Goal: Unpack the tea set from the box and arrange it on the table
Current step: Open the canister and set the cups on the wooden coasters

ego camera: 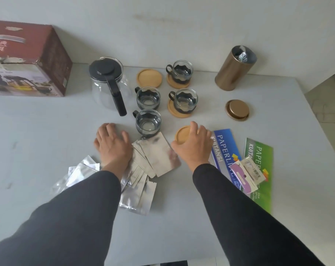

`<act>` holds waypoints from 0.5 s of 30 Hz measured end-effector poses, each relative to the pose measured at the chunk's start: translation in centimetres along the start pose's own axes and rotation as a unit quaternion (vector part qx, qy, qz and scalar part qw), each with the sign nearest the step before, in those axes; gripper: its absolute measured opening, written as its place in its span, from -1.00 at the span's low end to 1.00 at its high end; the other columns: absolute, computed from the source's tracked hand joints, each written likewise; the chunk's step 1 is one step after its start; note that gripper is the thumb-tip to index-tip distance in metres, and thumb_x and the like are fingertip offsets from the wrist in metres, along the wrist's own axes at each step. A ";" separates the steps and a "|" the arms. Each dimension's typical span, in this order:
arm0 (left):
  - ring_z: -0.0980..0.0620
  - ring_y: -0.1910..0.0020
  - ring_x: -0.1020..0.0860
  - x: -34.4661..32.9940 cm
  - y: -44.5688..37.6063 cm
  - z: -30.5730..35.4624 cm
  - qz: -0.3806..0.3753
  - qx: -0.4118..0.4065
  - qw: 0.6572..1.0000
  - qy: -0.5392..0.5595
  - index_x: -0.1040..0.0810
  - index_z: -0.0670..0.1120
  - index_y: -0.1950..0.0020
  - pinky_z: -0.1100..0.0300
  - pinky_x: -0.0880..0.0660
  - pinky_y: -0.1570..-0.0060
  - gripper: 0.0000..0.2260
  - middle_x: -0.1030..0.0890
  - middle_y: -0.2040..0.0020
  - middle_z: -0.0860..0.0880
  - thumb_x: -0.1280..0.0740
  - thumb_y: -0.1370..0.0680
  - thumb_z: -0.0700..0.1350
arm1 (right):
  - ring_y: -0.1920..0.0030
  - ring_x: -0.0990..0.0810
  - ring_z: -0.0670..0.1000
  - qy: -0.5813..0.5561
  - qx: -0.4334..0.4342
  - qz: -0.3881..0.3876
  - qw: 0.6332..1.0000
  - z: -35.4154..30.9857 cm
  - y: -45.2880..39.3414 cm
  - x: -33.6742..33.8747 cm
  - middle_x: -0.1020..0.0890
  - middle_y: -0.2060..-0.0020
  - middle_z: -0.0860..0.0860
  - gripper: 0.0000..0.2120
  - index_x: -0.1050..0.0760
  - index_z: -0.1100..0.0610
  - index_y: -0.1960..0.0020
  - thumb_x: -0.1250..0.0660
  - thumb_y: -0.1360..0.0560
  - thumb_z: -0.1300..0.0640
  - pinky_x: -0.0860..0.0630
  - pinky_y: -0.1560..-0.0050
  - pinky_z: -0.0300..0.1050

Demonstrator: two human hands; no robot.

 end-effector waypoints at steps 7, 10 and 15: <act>-0.07 -0.33 -0.27 0.0 0.0 -0.1 0.009 0.008 1.000 0.002 -0.37 -0.11 -0.28 0.03 -0.11 -0.36 -0.66 -0.35 -0.30 -0.07 -0.16 -0.54 -0.03 | -0.29 -0.33 0.08 -0.200 0.178 -0.027 0.963 -7.0 0.0 -1.2 -0.44 -0.25 0.08 -0.12 -0.29 0.18 -0.39 -0.54 -0.23 -0.17 -0.34 -0.30 -0.09; -0.07 -0.33 -0.28 -0.1 -0.1 0.0 0.011 0.010 1.000 0.003 -0.38 -0.11 -0.28 0.03 -0.11 -0.35 -0.66 -0.36 -0.30 -0.07 -0.17 -0.53 -0.04 | -0.30 -0.33 0.07 -0.226 0.181 -0.053 0.956 -8.5 -0.6 -2.1 -0.42 -0.26 0.08 -0.01 -0.24 0.18 -0.43 -0.54 -0.18 -0.23 -0.33 -0.29 -0.11; -0.06 -0.33 -0.29 -0.2 -0.1 -0.1 0.015 0.010 1.000 -0.006 -0.38 -0.10 -0.26 0.03 -0.13 -0.34 -0.68 -0.37 -0.29 -0.06 -0.18 -0.53 -0.05 | -0.21 -0.43 0.12 -0.181 0.185 -0.032 0.965 -9.5 -1.9 -3.2 -0.46 -0.22 0.13 -0.02 -0.24 0.17 -0.43 -0.48 -0.20 -0.32 -0.47 -0.18 0.02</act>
Point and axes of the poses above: each hand's wrist, its own y-axis away from the middle knuckle, its own x-axis out of the back of the hand, z = x × y, the point moved 5 cm from there along -y, towards the middle knuckle
